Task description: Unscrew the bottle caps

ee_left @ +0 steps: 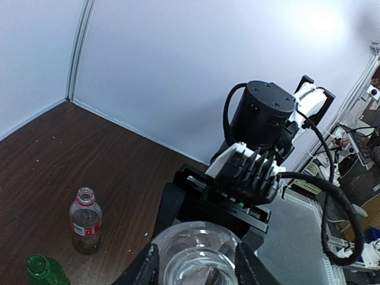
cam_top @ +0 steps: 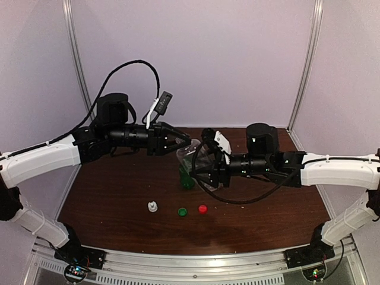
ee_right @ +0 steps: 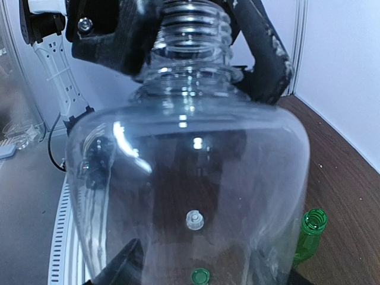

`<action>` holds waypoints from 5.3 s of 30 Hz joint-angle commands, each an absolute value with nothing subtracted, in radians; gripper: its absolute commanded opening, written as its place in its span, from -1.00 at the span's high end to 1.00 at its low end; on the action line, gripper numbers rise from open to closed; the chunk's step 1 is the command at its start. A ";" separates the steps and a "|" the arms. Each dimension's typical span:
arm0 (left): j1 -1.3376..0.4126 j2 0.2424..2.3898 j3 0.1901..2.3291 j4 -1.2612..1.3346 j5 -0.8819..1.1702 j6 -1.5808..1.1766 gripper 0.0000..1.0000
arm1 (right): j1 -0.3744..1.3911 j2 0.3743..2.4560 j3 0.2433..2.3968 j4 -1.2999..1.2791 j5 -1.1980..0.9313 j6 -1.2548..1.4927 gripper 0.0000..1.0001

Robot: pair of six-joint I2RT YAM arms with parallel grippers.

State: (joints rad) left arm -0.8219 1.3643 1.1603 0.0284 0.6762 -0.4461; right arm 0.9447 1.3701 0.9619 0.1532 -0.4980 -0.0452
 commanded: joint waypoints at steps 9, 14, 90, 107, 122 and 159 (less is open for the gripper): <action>-0.830 1.396 1.188 0.055 0.736 -0.438 1.00 | 0.943 1.365 0.981 0.178 -0.454 -0.008 -0.42; -0.830 1.385 1.184 -0.033 0.623 -0.426 1.00 | 0.939 1.368 0.974 0.158 -0.395 0.000 -0.97; -0.744 1.388 1.131 -0.252 -0.061 -0.327 -0.79 | 0.877 1.299 0.946 0.008 -0.042 0.146 -1.00; -0.703 1.193 1.128 -0.284 -0.176 -0.270 -0.95 | 0.753 1.306 1.096 -0.233 0.186 0.242 -1.00; -0.575 1.055 1.032 -0.222 -0.101 -0.259 -0.95 | 0.689 1.293 1.205 -0.316 0.246 0.109 -1.00; -0.573 0.922 0.861 -0.131 -0.213 -0.187 -0.95 | 0.688 1.183 1.052 -0.149 0.221 0.078 -1.00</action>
State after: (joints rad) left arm -0.5816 0.9241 0.8707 -0.1806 -0.2031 -0.1997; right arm 0.6941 1.1706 1.0584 -0.1814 0.2256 0.0673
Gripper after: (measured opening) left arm 0.977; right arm 0.997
